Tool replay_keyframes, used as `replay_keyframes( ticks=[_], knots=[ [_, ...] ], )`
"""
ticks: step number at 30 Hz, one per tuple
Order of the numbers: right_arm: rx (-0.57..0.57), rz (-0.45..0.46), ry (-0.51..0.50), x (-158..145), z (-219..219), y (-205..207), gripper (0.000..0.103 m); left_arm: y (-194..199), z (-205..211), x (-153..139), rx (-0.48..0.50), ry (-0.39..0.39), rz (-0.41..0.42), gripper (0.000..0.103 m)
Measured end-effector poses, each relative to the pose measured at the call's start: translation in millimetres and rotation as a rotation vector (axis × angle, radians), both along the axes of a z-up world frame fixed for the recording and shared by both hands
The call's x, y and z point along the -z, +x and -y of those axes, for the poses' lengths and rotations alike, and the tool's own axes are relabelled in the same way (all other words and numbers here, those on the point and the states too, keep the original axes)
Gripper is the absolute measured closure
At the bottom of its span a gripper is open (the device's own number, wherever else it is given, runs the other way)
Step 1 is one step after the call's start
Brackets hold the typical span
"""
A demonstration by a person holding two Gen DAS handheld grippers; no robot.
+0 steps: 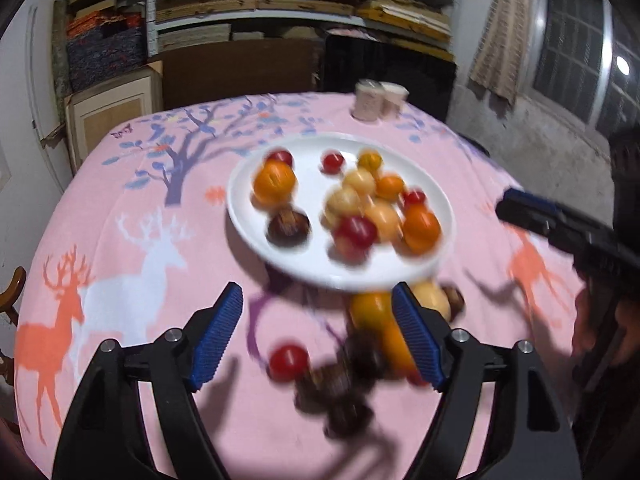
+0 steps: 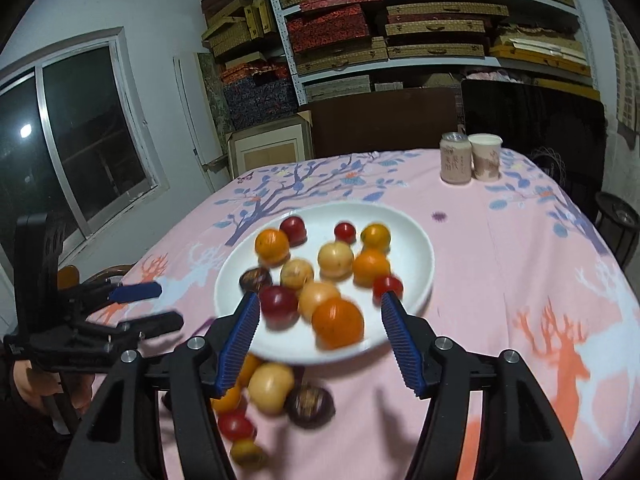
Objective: Organize fruits
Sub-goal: 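Withdraw both open tools from the plate toward the fruit pile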
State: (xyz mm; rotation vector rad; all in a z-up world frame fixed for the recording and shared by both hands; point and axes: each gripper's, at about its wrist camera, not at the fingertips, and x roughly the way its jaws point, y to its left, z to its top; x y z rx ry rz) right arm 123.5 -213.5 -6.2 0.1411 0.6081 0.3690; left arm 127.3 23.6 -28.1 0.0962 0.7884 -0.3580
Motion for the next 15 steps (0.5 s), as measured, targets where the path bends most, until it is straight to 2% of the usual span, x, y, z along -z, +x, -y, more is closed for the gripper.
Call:
replay_keyframes(
  ticks=[3, 4, 6, 7, 11, 14, 15],
  knots=[
    [0.011, -0.014, 0.017, 12.9, 5.6, -29.1, 0.037, -37.6, 9.7, 20.5, 0.064, 0.058, -0.015, 0.028],
    [0.015, -0.019, 0.007, 16.4, 5.9, -35.7, 0.037, -46.9, 14.7, 29.1, 0.079, 0.1, -0.019, 0.028],
    [0.032, -0.027, -0.016, 21.7, 6.2, -45.8, 0.037, -58.8, 23.0, 43.7, 0.087, 0.171, -0.023, 0.028],
    [0.036, -0.032, -0.018, 23.0, 6.1, -49.0, 0.037, -60.0, 24.1, 48.6, 0.082, 0.177, -0.031, 0.028],
    [0.022, -0.028, -0.031, 23.2, 0.7, -61.7, 0.037, -48.5, 16.4, 57.9, 0.007, 0.141, -0.076, 0.032],
    [0.014, -0.012, -0.074, 24.6, -7.3, -70.8, 0.037, -40.1, 7.8, 60.8, -0.009, 0.079, -0.129, 0.046],
    [0.011, -0.01, -0.084, 25.5, -9.2, -72.8, 0.037, -40.6, 4.6, 59.3, -0.016, 0.06, -0.125, 0.054]
  ],
)
